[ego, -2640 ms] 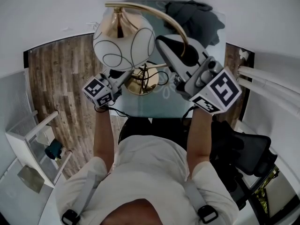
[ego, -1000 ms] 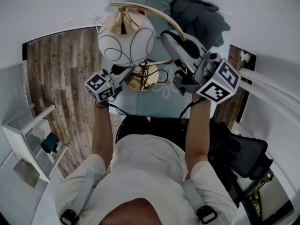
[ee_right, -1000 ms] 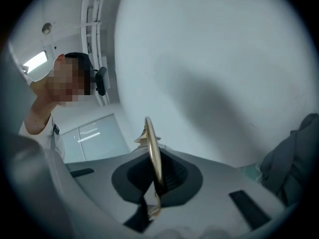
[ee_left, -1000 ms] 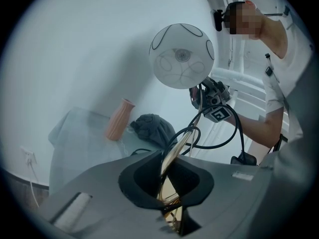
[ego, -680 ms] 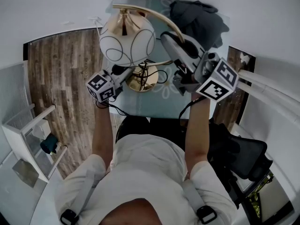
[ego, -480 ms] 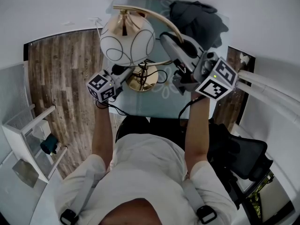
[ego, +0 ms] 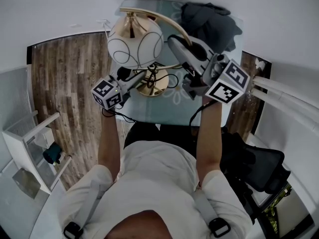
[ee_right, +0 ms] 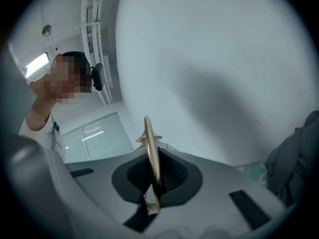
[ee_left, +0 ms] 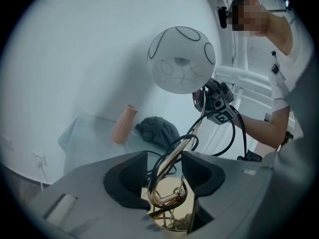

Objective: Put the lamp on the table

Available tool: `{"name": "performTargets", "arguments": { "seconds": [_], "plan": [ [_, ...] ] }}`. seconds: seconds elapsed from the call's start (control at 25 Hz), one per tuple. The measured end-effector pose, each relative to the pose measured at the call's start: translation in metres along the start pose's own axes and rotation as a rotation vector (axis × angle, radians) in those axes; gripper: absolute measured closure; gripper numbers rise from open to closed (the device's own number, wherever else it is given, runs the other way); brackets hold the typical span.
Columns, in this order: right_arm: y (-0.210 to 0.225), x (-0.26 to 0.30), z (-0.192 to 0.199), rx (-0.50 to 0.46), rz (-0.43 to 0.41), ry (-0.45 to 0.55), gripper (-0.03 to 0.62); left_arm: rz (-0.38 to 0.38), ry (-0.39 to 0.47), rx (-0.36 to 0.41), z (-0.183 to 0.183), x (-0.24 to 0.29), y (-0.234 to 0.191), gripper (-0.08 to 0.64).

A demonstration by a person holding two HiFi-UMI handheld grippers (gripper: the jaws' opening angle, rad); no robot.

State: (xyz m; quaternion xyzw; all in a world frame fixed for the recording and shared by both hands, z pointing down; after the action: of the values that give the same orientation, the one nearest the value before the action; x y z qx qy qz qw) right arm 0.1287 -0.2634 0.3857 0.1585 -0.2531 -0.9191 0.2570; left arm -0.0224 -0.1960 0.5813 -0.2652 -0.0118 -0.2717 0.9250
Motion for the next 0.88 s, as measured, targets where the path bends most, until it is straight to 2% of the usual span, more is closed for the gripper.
{"name": "performTargets", "arguments": {
  "seconds": [0.28,0.6,0.88],
  "plan": [
    [-0.005,0.001,0.002,-0.009,-0.002,-0.008,0.591,-0.01,0.036,0.031,-0.017,-0.018,0.012,0.347],
    [-0.01,0.0,0.004,-0.023,0.01,-0.011,0.591,0.013,0.092,0.083,-0.046,-0.032,0.029,0.367],
    [-0.014,-0.002,0.006,-0.034,0.02,-0.016,0.589,0.04,0.13,0.12,-0.07,-0.043,0.045,0.459]
  ]
}}
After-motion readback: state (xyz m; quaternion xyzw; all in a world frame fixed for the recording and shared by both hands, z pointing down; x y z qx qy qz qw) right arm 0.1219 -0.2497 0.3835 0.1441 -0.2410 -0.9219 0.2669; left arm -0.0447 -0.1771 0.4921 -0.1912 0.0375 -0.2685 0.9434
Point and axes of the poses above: the fingertips, and each gripper's own axes: x forward along the fingers, y to its right, z out of its underside, the point moved 4 cm from there along -x, backward along the fingers, and after that the axes turned 5 degrees about y, right-handed, at the moved point
